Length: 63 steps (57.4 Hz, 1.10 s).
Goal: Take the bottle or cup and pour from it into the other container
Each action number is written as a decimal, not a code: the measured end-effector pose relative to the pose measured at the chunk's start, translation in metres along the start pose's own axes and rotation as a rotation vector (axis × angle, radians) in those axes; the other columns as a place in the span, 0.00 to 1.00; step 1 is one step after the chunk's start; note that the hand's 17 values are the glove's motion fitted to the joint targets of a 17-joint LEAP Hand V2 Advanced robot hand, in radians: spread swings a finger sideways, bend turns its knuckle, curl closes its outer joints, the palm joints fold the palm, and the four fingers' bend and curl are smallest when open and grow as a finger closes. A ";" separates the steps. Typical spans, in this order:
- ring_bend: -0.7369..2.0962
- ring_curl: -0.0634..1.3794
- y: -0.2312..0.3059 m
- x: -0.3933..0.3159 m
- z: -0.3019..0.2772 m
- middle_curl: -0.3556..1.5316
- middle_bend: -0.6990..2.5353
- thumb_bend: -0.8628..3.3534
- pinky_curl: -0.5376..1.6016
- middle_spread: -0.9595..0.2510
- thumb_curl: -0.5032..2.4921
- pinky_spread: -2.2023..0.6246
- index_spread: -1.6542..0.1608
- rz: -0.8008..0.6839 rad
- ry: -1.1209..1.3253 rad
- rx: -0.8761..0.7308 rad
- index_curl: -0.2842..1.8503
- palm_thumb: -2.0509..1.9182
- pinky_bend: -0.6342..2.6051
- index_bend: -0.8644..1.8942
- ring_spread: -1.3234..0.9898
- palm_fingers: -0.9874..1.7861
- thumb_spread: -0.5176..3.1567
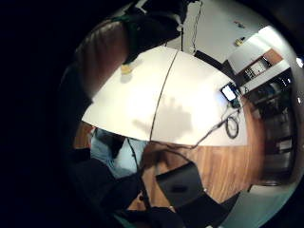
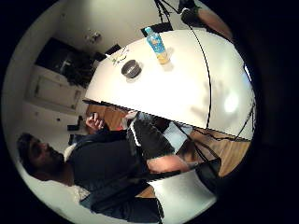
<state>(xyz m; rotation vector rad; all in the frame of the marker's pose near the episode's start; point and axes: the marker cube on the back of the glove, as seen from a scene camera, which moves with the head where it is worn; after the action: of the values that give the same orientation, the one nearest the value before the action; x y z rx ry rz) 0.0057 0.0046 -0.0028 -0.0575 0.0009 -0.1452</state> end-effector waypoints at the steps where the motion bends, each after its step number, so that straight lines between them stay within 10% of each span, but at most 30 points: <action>1: 0.34 0.07 0.001 0.000 0.000 0.23 0.31 0.24 0.27 0.77 0.20 0.83 0.79 -0.014 0.001 -0.005 0.18 0.59 0.28 0.42 0.60 0.57 0.25; 55: 0.33 0.20 -0.150 -0.053 0.153 0.35 0.29 0.20 0.38 0.93 0.27 0.91 0.76 0.072 -0.078 -0.106 0.23 0.59 0.38 0.36 0.68 0.38 0.38; 63: 0.33 0.20 -0.228 -0.050 0.195 0.35 0.28 0.20 0.38 0.95 0.28 0.91 0.77 0.019 -0.157 0.275 0.23 0.59 0.39 0.37 0.68 0.37 0.37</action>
<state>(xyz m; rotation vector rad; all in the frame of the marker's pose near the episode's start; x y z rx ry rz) -0.0754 -0.2021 0.2047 0.2056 -0.1750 -0.1205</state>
